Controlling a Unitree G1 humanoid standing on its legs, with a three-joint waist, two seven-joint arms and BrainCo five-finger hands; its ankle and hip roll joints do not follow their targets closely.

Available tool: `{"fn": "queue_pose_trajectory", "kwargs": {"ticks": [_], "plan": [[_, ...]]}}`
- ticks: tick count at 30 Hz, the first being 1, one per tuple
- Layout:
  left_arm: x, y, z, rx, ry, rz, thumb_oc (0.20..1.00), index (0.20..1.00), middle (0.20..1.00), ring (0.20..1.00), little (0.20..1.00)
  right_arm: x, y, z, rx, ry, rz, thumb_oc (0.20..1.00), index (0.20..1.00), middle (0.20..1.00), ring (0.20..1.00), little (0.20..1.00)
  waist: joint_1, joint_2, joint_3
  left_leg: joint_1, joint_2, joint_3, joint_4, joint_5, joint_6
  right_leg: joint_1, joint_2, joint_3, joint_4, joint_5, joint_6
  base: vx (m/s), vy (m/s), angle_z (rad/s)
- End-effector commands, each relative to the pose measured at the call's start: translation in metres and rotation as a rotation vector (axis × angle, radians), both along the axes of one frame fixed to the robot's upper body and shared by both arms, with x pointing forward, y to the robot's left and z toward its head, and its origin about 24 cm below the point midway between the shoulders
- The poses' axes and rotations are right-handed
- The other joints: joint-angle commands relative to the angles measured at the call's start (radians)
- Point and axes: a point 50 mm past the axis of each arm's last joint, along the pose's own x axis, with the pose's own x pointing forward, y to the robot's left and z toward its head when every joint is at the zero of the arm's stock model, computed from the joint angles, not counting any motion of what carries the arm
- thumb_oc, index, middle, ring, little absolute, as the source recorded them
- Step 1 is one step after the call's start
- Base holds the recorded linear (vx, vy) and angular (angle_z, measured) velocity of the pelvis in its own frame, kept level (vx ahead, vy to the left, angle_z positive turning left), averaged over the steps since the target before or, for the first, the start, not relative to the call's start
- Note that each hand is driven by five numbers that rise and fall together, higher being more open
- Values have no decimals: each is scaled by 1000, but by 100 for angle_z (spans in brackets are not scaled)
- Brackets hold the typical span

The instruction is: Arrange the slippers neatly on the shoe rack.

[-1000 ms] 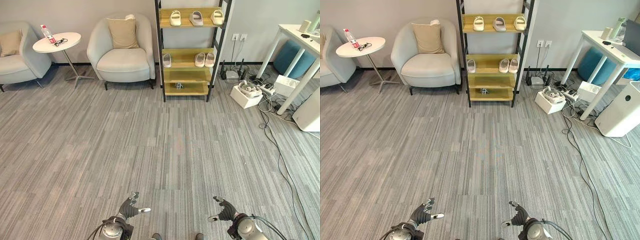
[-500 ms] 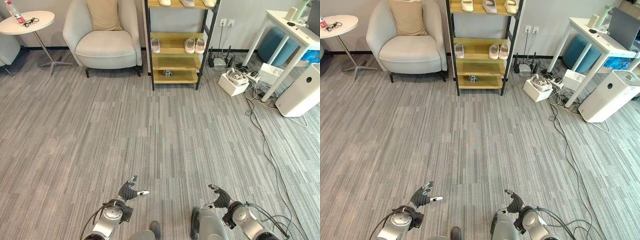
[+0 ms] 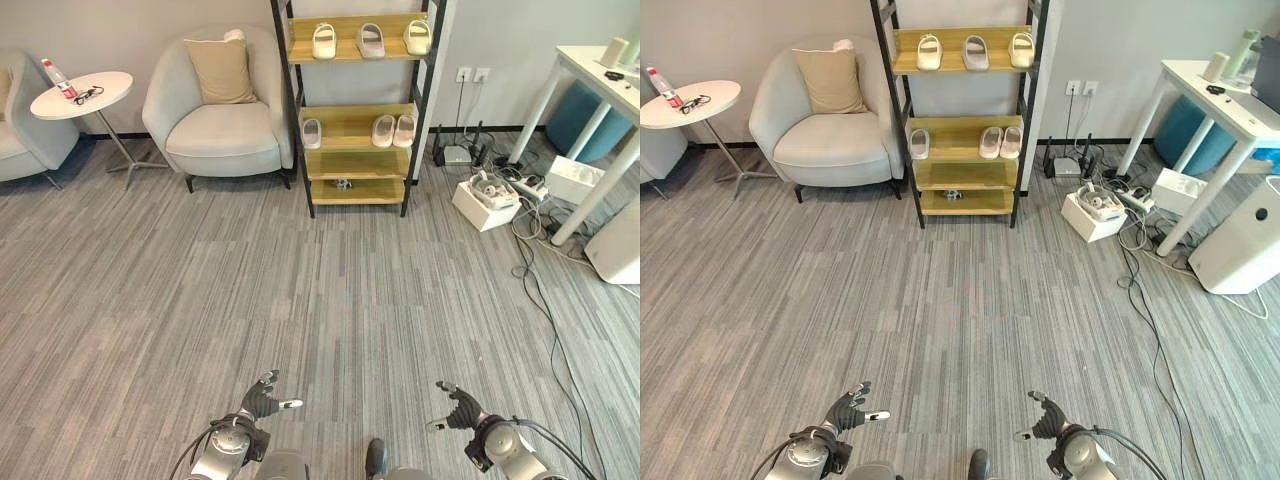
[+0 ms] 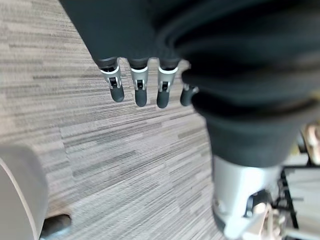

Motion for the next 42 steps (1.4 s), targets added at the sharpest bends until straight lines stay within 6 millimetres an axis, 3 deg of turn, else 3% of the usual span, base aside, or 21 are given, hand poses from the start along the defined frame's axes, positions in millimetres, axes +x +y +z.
{"fn": "queue_pose_trajectory", "kwargs": {"ticks": [1, 2, 5, 10, 12, 14, 15, 16, 18, 21, 22, 25, 28, 31, 34, 35, 36, 37, 38, 39, 42], "plan": [[18, 2, 14, -6, -92, -5, 1000, 1000, 1000, 1000, 1000, 14, -2, 13, -2, -90, 20, 1000, 1000, 1000, 1000, 1000, 27, 26, 43, 69, 21, 27, -205, 136, 18, 22, -45, -5, 44, -53, 106, 284, 158, -13], [17, 1, 14, -2, -89, -9, 1000, 1000, 1000, 1000, 1000, 14, -4, 13, -9, -91, 13, 1000, 1000, 1000, 1000, 1000, 33, 29, 42, 55, 36, 37, -278, 171, 11, 48, -42, -10, 39, -67, 103, 284, 165, -5], [13, 3, 11, 5, -71, -10, 1000, 1000, 1000, 1000, 1000, 12, -1, 11, -6, -82, 12, 1000, 1000, 1000, 1000, 1000, 38, 33, 25, 63, 46, 56, -305, 184, 3, 84, -34, -11, 38, -83, 116, 263, 161, -13], [5, 10, 9, 16, -58, 3, 1000, 1000, 1000, 1000, 1000, 8, 9, 4, 28, -56, 5, 1000, 1000, 1000, 1000, 1000, 51, 13, -13, 141, -9, 92, -305, 137, 50, 92, -98, 45, 133, -106, 157, 321, 282, -39], [12, 14, 15, 17, -85, 18, 1000, 1000, 1000, 1000, 1000, 14, 15, 6, 51, -67, -1, 1000, 1000, 1000, 1000, 1000, 52, 8, 8, 178, -41, 106, -298, 103, 91, 9, -127, 70, 319, -42, 186, 197, 286, -18], [15, 16, 17, 19, -94, 24, 1000, 1000, 1000, 1000, 1000, 16, 19, 6, 62, -70, -1, 1000, 1000, 1000, 1000, 1000, 46, 10, 26, 208, -52, 112, -294, 82, 110, -45, -146, 68, 432, 14, 194, 194, 229, -8], [18, 17, 19, 23, -102, 25, 1000, 1000, 1000, 1000, 1000, 14, 21, 5, 68, -61, 3, 1000, 1000, 1000, 1000, 1000, 33, 15, 33, 257, -66, 118, -305, 53, 122, -112, -168, 36, 481, 57, 185, 234, 193, 7], [18, 17, 19, 23, -102, 25, 1000, 1000, 1000, 1000, 1000, 14, 21, 5, 67, -61, 3, 1000, 1000, 1000, 1000, 1000, 32, 15, 34, 258, -66, 118, -305, 52, 122, -111, -169, 35, 482, 56, 185, 334, 158, 9], [25, 14, 23, 22, -128, 2, 1000, 1000, 1000, 1000, 1000, 13, 15, 6, 60, -67, -14, 1000, 1000, 1000, 1000, 1000, 9, 16, 41, 291, -81, 99, -305, 15, 117, -156, -145, 9, 322, 36, 175, 335, 5, 5], [28, 10, 24, 24, -135, -14, 1000, 1000, 1000, 1000, 1000, 12, 14, 6, 57, -67, -22, 1000, 1000, 1000, 1000, 1000, -4, 12, 49, 320, -86, 89, -305, -11, 112, -169, -134, 10, 203, 66, 185, 272, -53, 19], [33, 7, 26, 27, -147, -30, 1000, 1000, 1000, 1000, 1000, 11, 15, 5, 80, -58, -36, 1000, 1000, 1000, 1000, 1000, -16, 8, 56, 347, -93, 78, -305, -33, 106, -210, -133, 1, 144, 109, 199, 299, -65, 33], [37, 0, 29, 0, -160, -39, 1000, 1000, 1000, 1000, 1000, 3, 17, 1, 110, -26, -52, 1000, 1000, 1000, 1000, 1000, -34, 3, 59, 398, -100, 55, -305, -67, 99, -235, -127, 7, 108, 143, 212, 369, -81, 23], [37, -9, 28, -43, -163, -40, 1000, 1000, 1000, 1000, 1000, -8, 11, -2, 112, -5, -70, 1000, 1000, 1000, 1000, 1000, -43, 8, 29, 443, -84, 32, -282, -114, 78, -196, -112, -3, 113, 110, 191, 447, -148, 76], [38, -13, 30, -89, -169, -16, 1000, 1000, 1000, 1000, 1000, -10, 5, -2, 113, -4, -92, 1000, 1000, 1000, 1000, 1000, -35, 14, 38, 358, -55, 21, -50, -63, 39, -156, -91, -16, 130, 68, 152, 237, -152, 28], [41, -15, 30, -105, -170, -10, 1000, 1000, 1000, 1000, 1000, -8, -3, 1, 88, -9, -98, 1000, 1000, 1000, 1000, 1000, -14, -7, 68, 197, -54, -6, 178, 6, 17, -113, -97, -35, 132, 25, 117, 150, -104, -5], [41, -14, 30, -106, -169, -8, 1000, 1000, 1000, 1000, 1000, -8, -5, 1, 82, -11, -105, 1000, 1000, 1000, 1000, 1000, -10, -13, 68, 154, -43, 7, 154, -10, 27, -94, -104, -46, 123, 9, 119, 291, 38, -7], [39, -13, 29, -104, -164, -1, 1000, 1000, 1000, 1000, 1000, -8, -8, 2, 83, -19, -123, 1000, 1000, 1000, 1000, 1000, 3, -15, 61, 121, -29, 29, 54, -41, 43, -65, -107, -47, 102, -12, 127, 434, 210, 11], [35, -13, 27, -103, -155, 0, 1000, 1000, 1000, 1000, 1000, -7, -12, 2, 76, -24, -141, 1000, 1000, 1000, 1000, 1000, 25, 5, 55, 72, 10, 32, -103, 61, 33, -26, -93, -46, 85, -37, 130, 462, 264, 29], [34, -13, 26, -99, -149, -4, 1000, 1000, 1000, 1000, 1000, -7, -13, 2, 70, -24, -144, 1000, 1000, 1000, 1000, 1000, 36, 13, 55, 70, 27, 29, -204, 122, 21, 1, -87, -47, 77, -48, 128, 497, 337, 2], [32, -11, 24, -95, -135, -2, 1000, 1000, 1000, 1000, 1000, -6, -11, 1, 61, -23, -117, 1000, 1000, 1000, 1000, 1000, 40, 21, 41, 99, 30, 31, -305, 129, 18, 28, -81, -51, 66, -58, 138, 560, 429, -41], [28, -4, 21, -69, -113, -4, 1000, 1000, 1000, 1000, 1000, -3, 9, -2, 91, -8, -61, 1000, 1000, 1000, 1000, 1000, 42, 2, 25, 176, -26, 63, -305, 94, 62, -10, -122, 7, 198, -60, 169, 386, 378, -78]]}}
